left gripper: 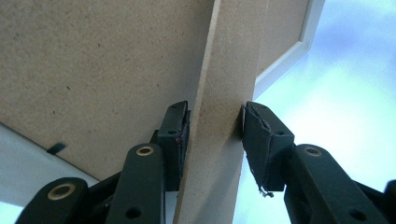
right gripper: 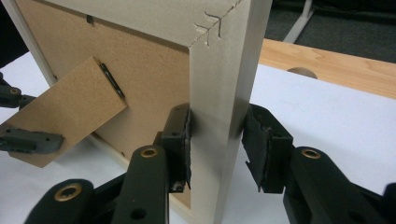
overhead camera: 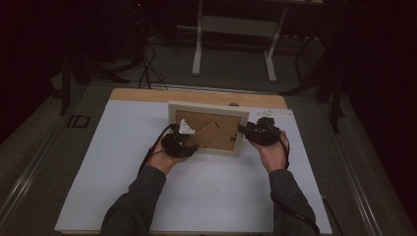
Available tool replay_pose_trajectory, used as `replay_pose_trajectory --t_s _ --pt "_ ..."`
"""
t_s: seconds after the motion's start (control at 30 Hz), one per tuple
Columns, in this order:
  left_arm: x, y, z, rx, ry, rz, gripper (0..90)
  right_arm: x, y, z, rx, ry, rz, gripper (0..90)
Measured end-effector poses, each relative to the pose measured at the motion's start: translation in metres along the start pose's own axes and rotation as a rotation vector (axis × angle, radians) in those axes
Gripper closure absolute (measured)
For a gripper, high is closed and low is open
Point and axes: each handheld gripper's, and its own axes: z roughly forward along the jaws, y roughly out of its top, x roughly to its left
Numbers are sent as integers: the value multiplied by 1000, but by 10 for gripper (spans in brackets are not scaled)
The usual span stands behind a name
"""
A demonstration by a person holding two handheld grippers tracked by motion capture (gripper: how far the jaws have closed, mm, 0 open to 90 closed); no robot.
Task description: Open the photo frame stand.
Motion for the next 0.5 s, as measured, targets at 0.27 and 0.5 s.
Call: replay_pose_trajectory --t_s 0.27,0.5 --pt "2 2 2 -1 23 -6 624 5 0 -1 -10 -28 -22 626" --pt "3 3 4 -1 39 -9 624 9 0 -1 -11 -46 -43 626"
